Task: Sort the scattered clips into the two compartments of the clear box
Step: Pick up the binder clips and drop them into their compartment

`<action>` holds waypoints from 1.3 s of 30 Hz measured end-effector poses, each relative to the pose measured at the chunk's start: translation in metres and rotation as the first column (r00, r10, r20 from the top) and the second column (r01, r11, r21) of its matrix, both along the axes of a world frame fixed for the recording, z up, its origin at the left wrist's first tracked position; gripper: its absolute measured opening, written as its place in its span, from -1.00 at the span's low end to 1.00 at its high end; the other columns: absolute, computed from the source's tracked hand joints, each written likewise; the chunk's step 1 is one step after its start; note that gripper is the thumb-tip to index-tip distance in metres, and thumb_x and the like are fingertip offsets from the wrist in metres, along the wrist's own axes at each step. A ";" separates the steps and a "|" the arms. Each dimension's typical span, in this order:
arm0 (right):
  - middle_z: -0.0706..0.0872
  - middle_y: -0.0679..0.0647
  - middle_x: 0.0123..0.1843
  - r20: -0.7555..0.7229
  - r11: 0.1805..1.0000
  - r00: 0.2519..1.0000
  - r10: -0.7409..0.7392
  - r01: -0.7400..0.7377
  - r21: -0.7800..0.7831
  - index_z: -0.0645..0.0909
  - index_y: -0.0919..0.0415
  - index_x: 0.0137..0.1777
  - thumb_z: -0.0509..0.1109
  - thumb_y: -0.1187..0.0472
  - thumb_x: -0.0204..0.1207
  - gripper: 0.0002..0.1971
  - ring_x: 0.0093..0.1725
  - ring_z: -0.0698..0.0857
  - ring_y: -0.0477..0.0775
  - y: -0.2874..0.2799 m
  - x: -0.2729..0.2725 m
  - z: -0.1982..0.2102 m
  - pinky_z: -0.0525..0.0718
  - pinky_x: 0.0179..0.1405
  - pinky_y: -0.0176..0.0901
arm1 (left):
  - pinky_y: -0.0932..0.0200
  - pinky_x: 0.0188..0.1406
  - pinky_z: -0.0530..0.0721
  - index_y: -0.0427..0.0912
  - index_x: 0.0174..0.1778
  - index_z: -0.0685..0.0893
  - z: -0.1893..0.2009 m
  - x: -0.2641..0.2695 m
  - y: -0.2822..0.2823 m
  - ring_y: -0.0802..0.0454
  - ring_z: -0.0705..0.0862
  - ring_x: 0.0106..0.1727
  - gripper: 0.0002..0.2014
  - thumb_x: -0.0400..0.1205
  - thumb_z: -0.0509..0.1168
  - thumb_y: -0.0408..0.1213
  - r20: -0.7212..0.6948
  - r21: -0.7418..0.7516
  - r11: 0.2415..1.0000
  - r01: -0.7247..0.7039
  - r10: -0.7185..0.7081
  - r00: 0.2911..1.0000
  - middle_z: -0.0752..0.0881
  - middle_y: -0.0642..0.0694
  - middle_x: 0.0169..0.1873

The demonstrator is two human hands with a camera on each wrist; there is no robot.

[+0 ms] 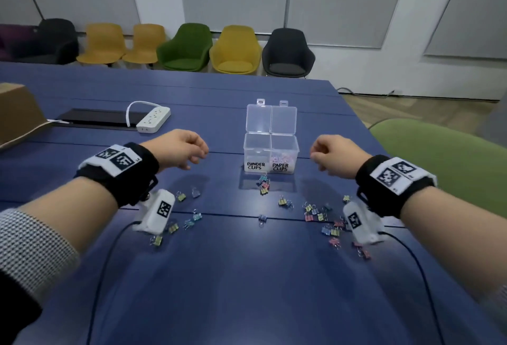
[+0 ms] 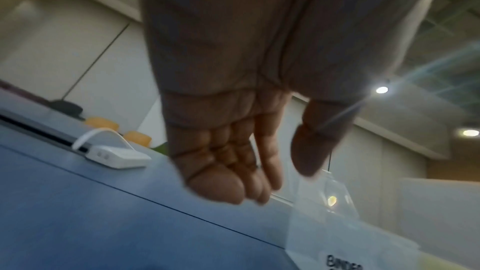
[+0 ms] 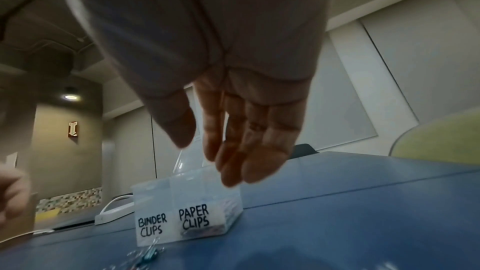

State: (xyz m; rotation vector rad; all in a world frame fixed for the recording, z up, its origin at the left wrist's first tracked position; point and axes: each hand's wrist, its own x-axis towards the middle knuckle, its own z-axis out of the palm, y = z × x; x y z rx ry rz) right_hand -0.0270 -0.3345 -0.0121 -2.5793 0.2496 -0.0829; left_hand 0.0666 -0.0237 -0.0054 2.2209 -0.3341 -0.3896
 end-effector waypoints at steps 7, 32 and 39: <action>0.75 0.28 -0.15 -0.264 0.994 0.962 -0.072 0.046 -0.101 0.58 0.18 -0.12 0.49 0.21 0.43 -0.86 -0.24 0.80 0.27 -0.037 -0.080 -0.008 0.78 -0.41 -0.04 | 0.13 -0.20 0.77 0.09 0.07 0.49 -0.007 -0.030 0.057 -0.06 0.75 -0.22 0.00 -0.31 0.66 0.27 -0.193 0.664 0.723 0.192 -0.082 0.978 0.74 -0.22 0.04; 0.60 0.17 -0.12 -0.455 0.945 0.886 0.091 -0.220 -0.240 0.37 0.17 -0.14 0.37 0.37 0.48 -0.80 -0.49 0.60 0.17 0.079 -0.049 -0.045 0.57 -0.62 -0.15 | 0.05 -0.24 0.71 -0.14 0.12 0.40 -0.048 -0.090 -0.095 -0.04 0.62 -0.51 -0.51 0.49 0.45 0.05 -0.079 0.589 0.720 0.367 -0.400 0.913 0.70 -0.16 -0.03; 0.42 -0.02 -0.31 -0.470 0.947 0.880 0.069 -0.205 -0.246 0.24 -0.01 -0.33 0.28 0.30 0.54 -0.67 -0.52 0.58 0.06 0.080 -0.050 -0.040 0.46 -0.85 -0.33 | 0.18 -0.55 0.55 -0.12 0.10 0.46 -0.049 -0.094 -0.111 -0.23 0.73 -0.09 -0.71 0.56 0.38 -0.15 -0.034 0.649 0.651 0.393 -0.492 0.870 0.66 -0.22 0.16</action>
